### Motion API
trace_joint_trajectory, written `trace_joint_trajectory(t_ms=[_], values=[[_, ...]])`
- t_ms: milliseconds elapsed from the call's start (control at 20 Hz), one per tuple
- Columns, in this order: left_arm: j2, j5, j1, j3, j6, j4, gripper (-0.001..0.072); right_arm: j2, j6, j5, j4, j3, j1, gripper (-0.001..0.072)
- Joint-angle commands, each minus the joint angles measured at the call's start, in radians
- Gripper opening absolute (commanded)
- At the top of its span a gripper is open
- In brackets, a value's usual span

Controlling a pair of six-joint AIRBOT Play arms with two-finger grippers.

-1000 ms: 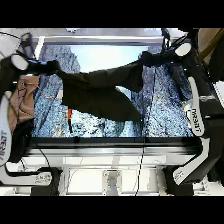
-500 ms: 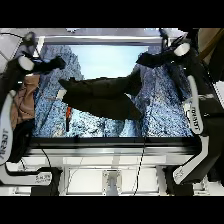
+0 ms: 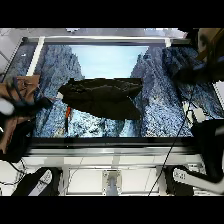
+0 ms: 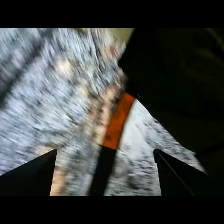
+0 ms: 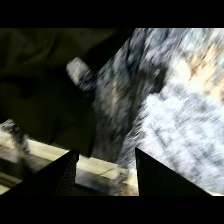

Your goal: Fold the clothes and pants, and hang the long-sleeved shirts on hangers.

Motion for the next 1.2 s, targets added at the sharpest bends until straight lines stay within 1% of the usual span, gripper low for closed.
trace_joint_trajectory(t_ms=[0, 50, 100, 150, 200, 250, 350, 600, 650, 700, 750, 800, 850, 900, 1000, 1050, 1100, 1150], values=[[0.092, 0.415, 0.011, -0.356, 0.029, -0.446, 0.069, 0.271, -0.007, -0.282, 0.225, -0.521, -0.014, 0.0378], [0.059, 0.461, 0.011, -0.359, 0.092, -0.533, 0.0689, 0.309, -0.009, -0.352, 0.304, -0.627, -0.014, 0.0378], [0.016, 0.468, 0.011, -0.337, 0.169, -0.604, 0.0687, 0.333, -0.013, -0.395, 0.362, -0.708, -0.014, 0.0378], [-0.044, 0.467, 0.011, -0.302, 0.238, -0.668, 0.067, 0.34, -0.029, -0.409, 0.389, -0.758, -0.009, 0.0378], [-0.109, 0.465, 0.01, -0.262, 0.276, -0.715, 0.0593, 0.338, -0.045, -0.408, 0.399, -0.789, 0.006, 0.0378], [-0.183, 0.451, 0.008, -0.214, 0.3, -0.75, 0.0582, 0.337, -0.046, -0.408, 0.398, -0.802, 0.027, 0.0378], [-0.313, 0.424, -0.011, -0.109, 0.332, -0.759, 0.0582, 0.337, -0.058, -0.41, 0.402, -0.805, 0.077, 0.0378], [-0.527, 0.422, -0.095, 0.068, 0.332, -0.758, 0.0579, 0.337, -0.064, -0.439, 0.4, -0.805, 0.127, 0.0378], [-0.552, 0.422, -0.105, 0.079, 0.332, -0.758, 0.0548, 0.337, -0.064, -0.439, 0.399, -0.805, 0.127, 0.0378], [-0.571, 0.422, -0.113, 0.084, 0.332, -0.758, 0.0467, 0.337, -0.064, -0.439, 0.399, -0.805, 0.127, 0.0378], [-0.586, 0.432, -0.117, 0.084, 0.332, -0.758, 0.0434, 0.337, -0.064, -0.439, 0.399, -0.805, 0.127, 0.0378], [-0.598, 0.442, -0.117, 0.085, 0.332, -0.759, 0.0375, 0.337, -0.064, -0.441, 0.399, -0.805, 0.127, 0.0377], [-0.604, 0.463, -0.117, 0.085, 0.332, -0.76, 0.0289, 0.337, -0.063, -0.444, 0.4, -0.805, 0.127, 0.0377], [-0.607, 0.494, -0.121, 0.086, 0.332, -0.778, 0.024, 0.337, -0.063, -0.451, 0.4, -0.805, 0.127, 0.0378], [-0.607, 0.524, -0.128, 0.098, 0.332, -0.785, 0.0219, 0.337, -0.063, -0.461, 0.403, -0.805, 0.127, 0.0377], [-0.607, 0.524, -0.131, 0.106, 0.332, -0.784, 0.0048, 0.337, -0.063, -0.461, 0.403, -0.805, 0.127, 0.0378], [-0.607, 0.522, -0.135, 0.115, 0.336, -0.78, 0.0024, 0.338, -0.063, -0.457, 0.403, -0.805, 0.127, 0.0378], [-0.604, 0.515, -0.139, 0.12, 0.34, -0.78, 0.0024, 0.34, -0.061, -0.448, 0.41, -0.805, 0.127, 0.0378]])
